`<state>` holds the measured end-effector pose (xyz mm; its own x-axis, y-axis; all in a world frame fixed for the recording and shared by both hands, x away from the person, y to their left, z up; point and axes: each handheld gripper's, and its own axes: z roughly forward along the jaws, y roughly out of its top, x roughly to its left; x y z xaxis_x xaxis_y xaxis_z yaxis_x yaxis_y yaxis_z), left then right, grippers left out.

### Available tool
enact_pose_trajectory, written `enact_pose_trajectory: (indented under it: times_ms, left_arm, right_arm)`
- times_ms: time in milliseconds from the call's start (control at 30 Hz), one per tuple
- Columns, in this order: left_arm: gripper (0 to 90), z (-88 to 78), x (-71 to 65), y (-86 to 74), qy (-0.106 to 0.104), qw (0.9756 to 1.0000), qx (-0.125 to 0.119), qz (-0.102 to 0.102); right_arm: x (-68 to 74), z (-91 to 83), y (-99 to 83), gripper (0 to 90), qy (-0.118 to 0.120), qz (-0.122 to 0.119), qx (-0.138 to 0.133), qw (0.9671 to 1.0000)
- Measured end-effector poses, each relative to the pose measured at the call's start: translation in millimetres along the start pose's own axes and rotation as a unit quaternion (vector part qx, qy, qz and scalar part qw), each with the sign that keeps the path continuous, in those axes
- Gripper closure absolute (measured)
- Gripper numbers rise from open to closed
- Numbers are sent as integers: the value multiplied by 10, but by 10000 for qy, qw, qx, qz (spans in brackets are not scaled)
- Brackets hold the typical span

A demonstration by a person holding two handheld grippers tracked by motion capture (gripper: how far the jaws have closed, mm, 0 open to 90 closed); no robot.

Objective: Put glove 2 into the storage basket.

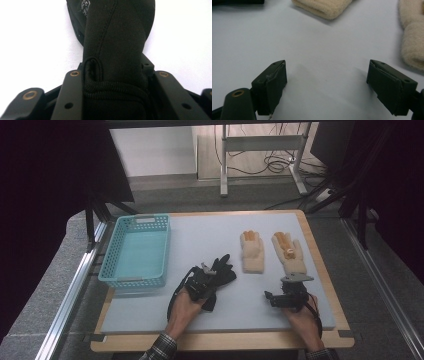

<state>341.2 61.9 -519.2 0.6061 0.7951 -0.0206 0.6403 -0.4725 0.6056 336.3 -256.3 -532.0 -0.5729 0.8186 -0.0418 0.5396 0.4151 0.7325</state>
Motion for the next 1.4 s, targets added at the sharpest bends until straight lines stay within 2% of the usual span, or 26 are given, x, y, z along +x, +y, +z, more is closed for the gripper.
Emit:
enact_pose_trajectory:
  times_ms: [133,300,433,700,900,1067,1100,1133,1167,1200,1233,1267,1400]
  left_arm:
    - [627,-57,26,21,-128,9998,-112,-58]
    - [624,-153,75,70,-136,9997,-184,-62]
    - [621,-202,139,103,-199,9993,-278,-166]
    - [618,-327,226,210,-51,9993,-349,-159]
    - [615,-481,370,318,100,9988,-442,-205]
    - [613,-639,554,402,232,9977,-517,-369]
    - [612,-639,554,402,232,9977,-517,-369]
    - [612,-691,633,422,234,9972,-558,-448]
    - [612,-691,633,422,234,9972,-558,-448]
    - [612,-740,708,438,279,9967,-571,-496]
    - [612,-740,708,438,279,9967,-571,-496]
    - [612,-790,779,451,349,9962,-587,-533]
    - [611,-913,896,459,411,9949,-664,-638]
  right_arm:
    - [0,0,0,158,-1,0,0,10000]
    - [0,0,0,158,-1,1,0,10000]
    - [-1,-1,0,159,0,-4,1,10000]
    - [0,0,0,158,-3,1,-3,10000]
    - [0,-1,0,158,1,6,0,10000]
    - [0,-2,0,159,2,10,1,10000]
    - [0,-2,0,159,2,10,1,10000]
    - [1,-2,0,158,4,11,2,10000]
    - [0,-2,0,159,3,7,-1,10000]
    - [0,-2,0,158,4,8,0,10000]
    - [0,-2,0,158,4,8,0,10000]
    - [-1,-2,0,158,6,8,-1,10000]
    - [0,-1,0,159,3,7,1,10000]
